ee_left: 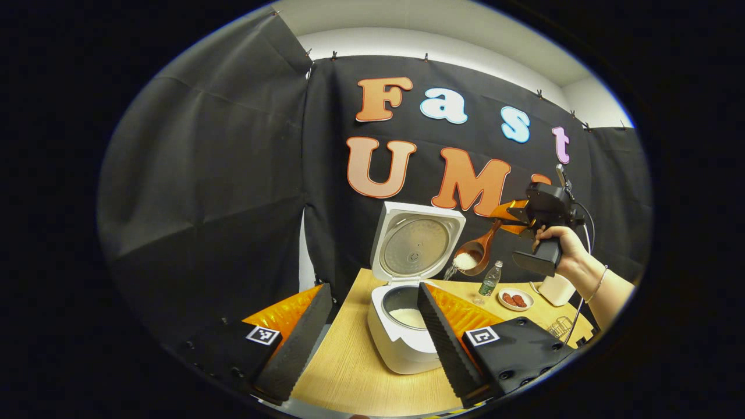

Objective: Close the left gripper, press the button to open the rice cooker; take a wooden spoon from the chopstick holder with the right hand, scoop a spoonful of rice and pour it into the rice cooker, then put the wooden spoon back into the chopstick holder.

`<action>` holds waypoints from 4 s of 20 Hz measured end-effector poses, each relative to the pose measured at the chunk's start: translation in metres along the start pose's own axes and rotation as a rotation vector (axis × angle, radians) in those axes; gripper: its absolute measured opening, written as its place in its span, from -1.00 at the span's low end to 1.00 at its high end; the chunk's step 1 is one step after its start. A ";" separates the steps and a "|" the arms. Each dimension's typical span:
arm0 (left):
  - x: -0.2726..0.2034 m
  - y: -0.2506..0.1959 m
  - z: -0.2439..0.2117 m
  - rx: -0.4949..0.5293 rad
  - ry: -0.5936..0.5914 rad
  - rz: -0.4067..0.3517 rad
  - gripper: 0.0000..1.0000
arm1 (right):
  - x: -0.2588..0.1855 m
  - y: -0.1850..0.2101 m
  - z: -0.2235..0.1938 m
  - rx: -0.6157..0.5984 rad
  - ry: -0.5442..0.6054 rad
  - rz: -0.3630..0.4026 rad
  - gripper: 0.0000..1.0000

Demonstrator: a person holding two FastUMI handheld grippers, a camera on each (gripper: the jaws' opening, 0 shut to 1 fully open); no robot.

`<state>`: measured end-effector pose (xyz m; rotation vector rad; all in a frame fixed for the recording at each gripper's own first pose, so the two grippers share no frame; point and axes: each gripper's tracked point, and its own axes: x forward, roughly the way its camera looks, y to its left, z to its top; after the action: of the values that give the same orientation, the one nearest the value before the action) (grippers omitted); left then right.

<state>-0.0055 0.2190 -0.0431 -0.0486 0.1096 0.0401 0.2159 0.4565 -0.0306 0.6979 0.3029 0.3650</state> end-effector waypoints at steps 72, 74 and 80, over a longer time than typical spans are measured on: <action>0.000 -0.037 0.021 0.038 -0.056 0.003 1.00 | -0.121 -0.089 0.097 -0.513 -0.148 -0.056 -0.80; 0.002 -0.048 0.024 0.040 -0.063 -0.014 0.99 | -0.140 -0.124 0.115 -0.512 -0.167 -0.112 -0.80; 0.008 -0.082 0.032 0.056 -0.076 -0.045 1.00 | -0.197 -0.228 0.155 -0.469 -0.197 -0.271 -0.80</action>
<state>0.0096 0.1388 -0.0086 0.0064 0.0341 -0.0066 0.1506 0.1239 -0.0411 0.2232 0.1137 0.0984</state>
